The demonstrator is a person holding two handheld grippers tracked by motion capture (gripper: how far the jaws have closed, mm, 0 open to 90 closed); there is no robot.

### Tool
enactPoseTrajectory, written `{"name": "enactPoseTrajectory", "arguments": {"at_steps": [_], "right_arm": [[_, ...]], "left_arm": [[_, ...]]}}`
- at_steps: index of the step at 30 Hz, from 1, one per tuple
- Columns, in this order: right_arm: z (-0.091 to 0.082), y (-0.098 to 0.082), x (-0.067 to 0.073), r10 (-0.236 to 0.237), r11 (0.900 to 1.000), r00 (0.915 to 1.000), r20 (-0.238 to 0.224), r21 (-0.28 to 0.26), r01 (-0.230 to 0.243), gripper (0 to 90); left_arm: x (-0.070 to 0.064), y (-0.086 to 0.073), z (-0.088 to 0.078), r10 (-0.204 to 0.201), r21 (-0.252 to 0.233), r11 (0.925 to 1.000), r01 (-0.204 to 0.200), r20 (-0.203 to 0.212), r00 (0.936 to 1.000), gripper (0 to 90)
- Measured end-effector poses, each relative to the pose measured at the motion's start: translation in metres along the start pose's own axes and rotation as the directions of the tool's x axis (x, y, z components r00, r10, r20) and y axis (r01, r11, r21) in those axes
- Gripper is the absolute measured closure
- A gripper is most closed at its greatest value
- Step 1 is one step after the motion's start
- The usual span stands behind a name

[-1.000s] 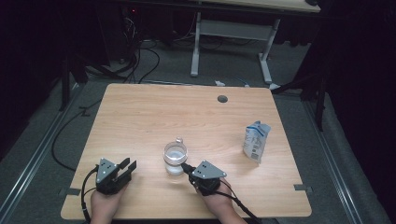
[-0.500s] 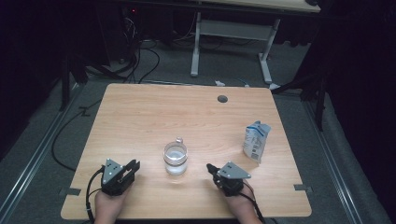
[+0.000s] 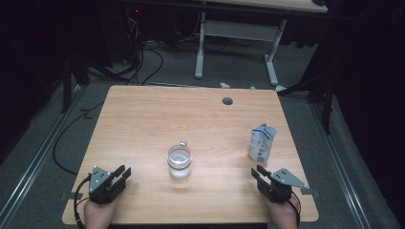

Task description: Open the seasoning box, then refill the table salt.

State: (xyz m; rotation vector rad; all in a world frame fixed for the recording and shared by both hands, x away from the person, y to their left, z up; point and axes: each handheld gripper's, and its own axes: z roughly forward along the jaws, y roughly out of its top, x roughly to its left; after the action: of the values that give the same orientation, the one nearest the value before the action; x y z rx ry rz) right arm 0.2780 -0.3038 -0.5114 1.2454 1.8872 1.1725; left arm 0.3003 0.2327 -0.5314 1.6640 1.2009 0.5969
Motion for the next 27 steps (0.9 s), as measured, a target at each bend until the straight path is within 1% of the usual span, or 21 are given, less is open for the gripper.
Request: {"name": "enactPoseTrajectory", "arguments": {"at_steps": [1,3,6,10,14,18,20,24,25,27], "right_arm": [[0.0,0.0,-0.001,0.009,1.0,0.9999,0.006,-0.004,-0.009,68.2],[-0.001,0.002,-0.004,0.023,1.0,0.9996,0.016,-0.01,-0.022,67.2],[0.0,0.003,-0.005,0.014,1.0,0.9996,0.023,-0.013,-0.013,66.3],[-0.004,0.002,-0.005,0.014,1.0,0.9994,0.032,-0.015,-0.014,65.4],[-0.006,-0.001,-0.007,0.022,1.0,0.9991,0.036,-0.011,-0.022,65.4],[-0.008,-0.001,-0.007,0.029,0.999,0.9988,0.039,-0.015,-0.029,65.4],[-0.007,-0.001,-0.005,0.027,1.0,0.999,0.036,-0.012,-0.026,65.4],[-0.004,0.001,-0.003,0.002,1.0,0.9996,0.029,-0.009,-0.002,65.4],[-0.004,0.001,-0.003,-0.004,1.0,0.9994,0.034,-0.01,0.004,65.3],[-0.004,0.0,-0.003,-0.002,1.0,0.9994,0.035,-0.008,0.002,65.3]], "left_arm": [[0.003,-0.001,-0.001,-0.005,0.0,1.0,0.005,-0.003,1.0,68.4],[0.006,0.0,-0.002,0.0,-0.003,1.0,0.0,-0.007,1.0,68.0],[0.007,0.004,-0.004,0.01,-0.02,0.9998,-0.01,-0.012,0.9999,66.5],[0.004,0.005,-0.003,0.003,-0.028,0.9996,-0.003,-0.004,1.0,65.8],[-0.001,0.006,0.0,0.023,-0.02,0.9996,-0.023,0.006,0.9997,65.6],[-0.002,0.005,-0.001,0.011,-0.023,0.9997,-0.01,0.012,0.9999,65.6],[-0.001,0.006,-0.001,0.011,-0.027,0.9996,-0.011,0.013,0.9999,65.6],[-0.003,0.007,0.0,0.029,-0.022,0.9993,-0.029,0.015,0.9995,65.7],[-0.004,0.007,0.001,0.03,-0.021,0.9993,-0.03,0.015,0.9994,65.7],[-0.005,0.007,0.0,0.023,-0.024,0.9994,-0.023,0.015,0.9996,65.7]]}}
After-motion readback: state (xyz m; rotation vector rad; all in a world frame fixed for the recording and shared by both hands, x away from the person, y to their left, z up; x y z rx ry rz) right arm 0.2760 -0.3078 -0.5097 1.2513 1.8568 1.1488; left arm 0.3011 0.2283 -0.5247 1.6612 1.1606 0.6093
